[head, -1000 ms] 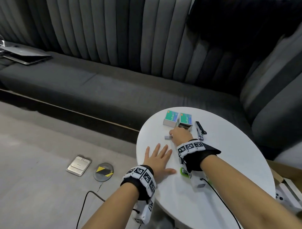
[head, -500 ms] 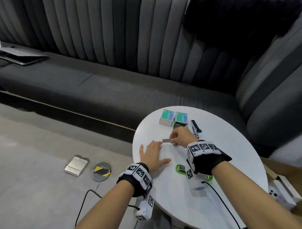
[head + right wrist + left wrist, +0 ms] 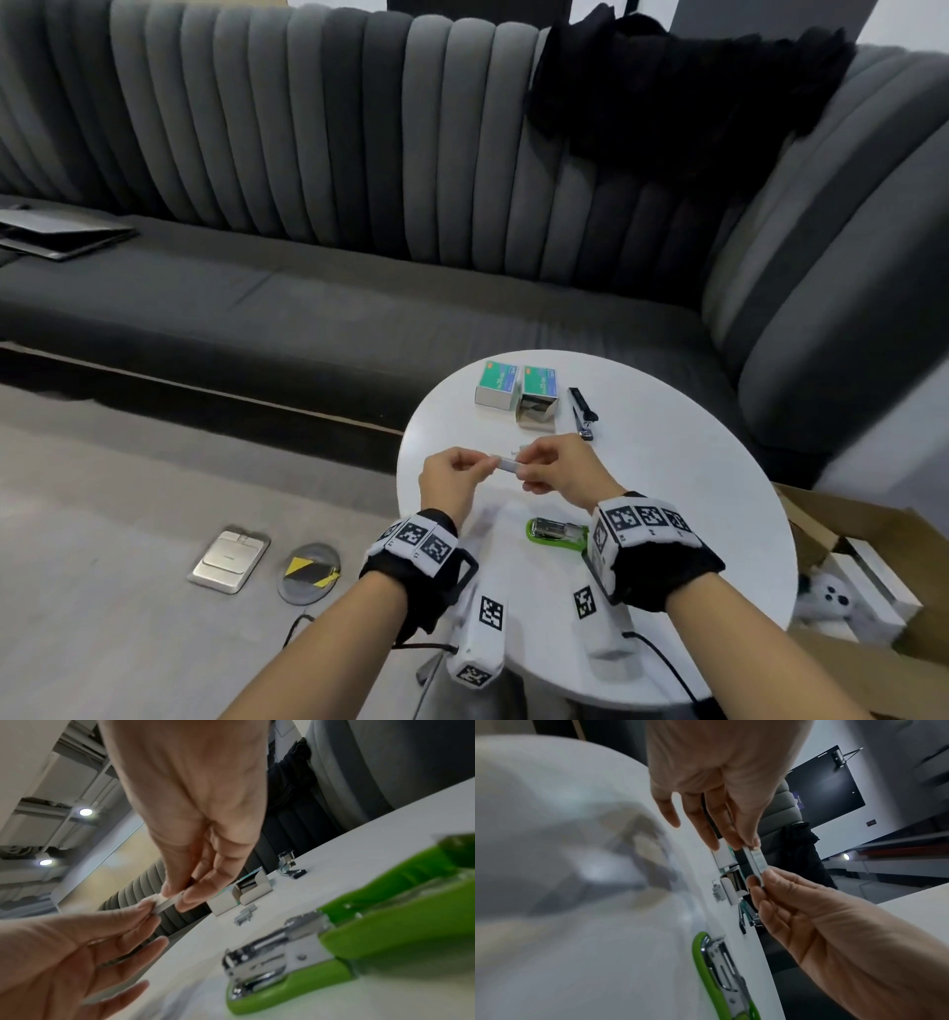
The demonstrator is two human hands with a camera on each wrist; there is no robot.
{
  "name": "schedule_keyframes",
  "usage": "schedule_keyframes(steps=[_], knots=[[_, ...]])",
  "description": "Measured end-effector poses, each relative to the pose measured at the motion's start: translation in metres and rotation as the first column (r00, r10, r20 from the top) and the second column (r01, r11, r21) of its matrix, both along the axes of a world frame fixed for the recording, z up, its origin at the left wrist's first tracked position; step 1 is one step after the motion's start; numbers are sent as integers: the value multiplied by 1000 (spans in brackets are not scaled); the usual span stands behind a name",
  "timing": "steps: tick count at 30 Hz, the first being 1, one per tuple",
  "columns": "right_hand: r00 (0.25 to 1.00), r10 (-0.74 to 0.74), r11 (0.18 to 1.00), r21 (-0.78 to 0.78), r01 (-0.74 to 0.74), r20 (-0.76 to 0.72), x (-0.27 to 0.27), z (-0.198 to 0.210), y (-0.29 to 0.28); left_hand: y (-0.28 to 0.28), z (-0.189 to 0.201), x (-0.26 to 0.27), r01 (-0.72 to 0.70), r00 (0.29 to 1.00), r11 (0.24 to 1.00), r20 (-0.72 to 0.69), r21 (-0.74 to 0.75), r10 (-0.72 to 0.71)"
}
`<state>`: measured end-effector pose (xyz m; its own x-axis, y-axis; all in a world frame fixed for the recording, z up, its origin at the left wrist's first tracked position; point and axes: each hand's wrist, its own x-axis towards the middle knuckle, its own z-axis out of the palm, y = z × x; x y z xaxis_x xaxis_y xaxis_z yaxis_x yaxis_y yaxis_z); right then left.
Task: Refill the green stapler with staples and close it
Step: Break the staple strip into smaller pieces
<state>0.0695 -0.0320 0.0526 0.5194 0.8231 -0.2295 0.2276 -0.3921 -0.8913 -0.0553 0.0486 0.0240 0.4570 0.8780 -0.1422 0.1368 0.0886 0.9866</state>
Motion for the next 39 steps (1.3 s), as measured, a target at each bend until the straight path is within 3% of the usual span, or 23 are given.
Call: schedule_keyframes(steps=[10, 17, 23, 30, 35, 39], knots=[[990, -111, 976, 180, 125, -84, -3, -2, -20, -5, 13, 4, 192, 979, 980, -62, -56, -195], [948, -173, 943, 235, 238, -266, -1, 1, -22, -8, 17, 9, 172, 985, 982, 37, -79, -169], [913, -190, 934, 220, 281, -360, 0, -5, -21, -3, 5, 10, 130, 991, 991, 15, -26, -130], [907, -181, 977, 36, 210, -379, -1, -7, -17, 3, -3, 17, 190, 979, 968, -110, 166, -174], [877, -144, 987, -128, 95, -459, 13, -1, -15, 12, 0, 18, 339, 939, 923, -131, 181, -319], [862, -173, 978, -189, 91, -476, 20, 2, -8, 17, -3, 20, 363, 931, 914, -106, 184, -349]])
